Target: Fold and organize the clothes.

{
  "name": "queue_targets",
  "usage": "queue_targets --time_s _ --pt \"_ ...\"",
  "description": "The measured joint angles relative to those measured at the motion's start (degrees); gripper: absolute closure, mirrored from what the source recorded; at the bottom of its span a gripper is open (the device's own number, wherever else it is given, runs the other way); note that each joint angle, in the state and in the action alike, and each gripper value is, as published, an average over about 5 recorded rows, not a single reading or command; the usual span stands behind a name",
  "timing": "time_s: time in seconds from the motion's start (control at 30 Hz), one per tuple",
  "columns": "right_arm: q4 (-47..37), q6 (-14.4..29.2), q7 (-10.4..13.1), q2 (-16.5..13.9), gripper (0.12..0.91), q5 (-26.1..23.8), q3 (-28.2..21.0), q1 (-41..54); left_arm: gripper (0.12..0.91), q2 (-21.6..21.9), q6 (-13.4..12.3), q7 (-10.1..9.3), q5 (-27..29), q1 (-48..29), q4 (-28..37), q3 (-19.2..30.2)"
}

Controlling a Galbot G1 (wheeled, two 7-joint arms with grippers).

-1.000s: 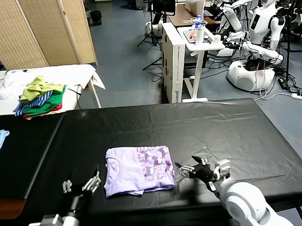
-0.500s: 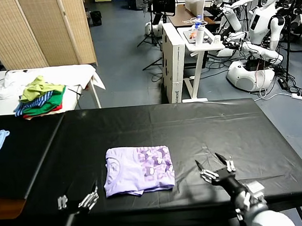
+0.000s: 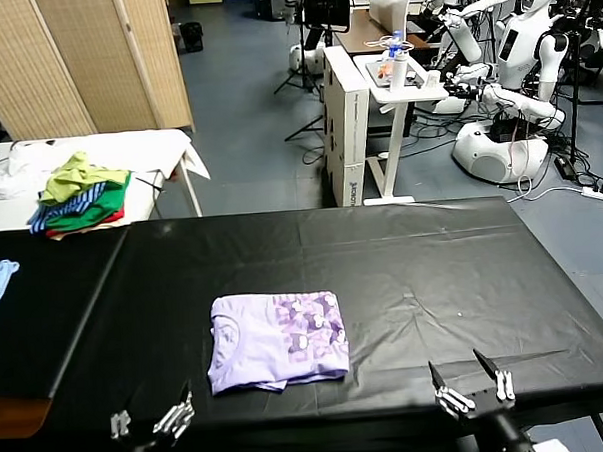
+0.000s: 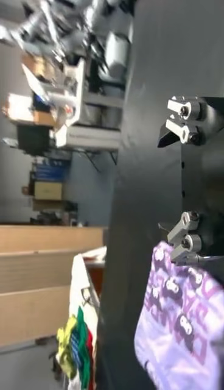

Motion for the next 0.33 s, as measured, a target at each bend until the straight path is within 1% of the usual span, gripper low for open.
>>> queue_targets --time_s 0.17,0.33 --pt "1.1 0.2 1.2 0.6 0.118 -0.2 0.8 -3.7 0.123 0.0 0.2 0.09 0.1 0.1 -0.1 0.0" --pt "2.1 0.3 1.6 1.0 0.118 -0.2 1.1 -5.5 0.123 0.1 0.3 0.2 0.2 0.1 0.0 0.0"
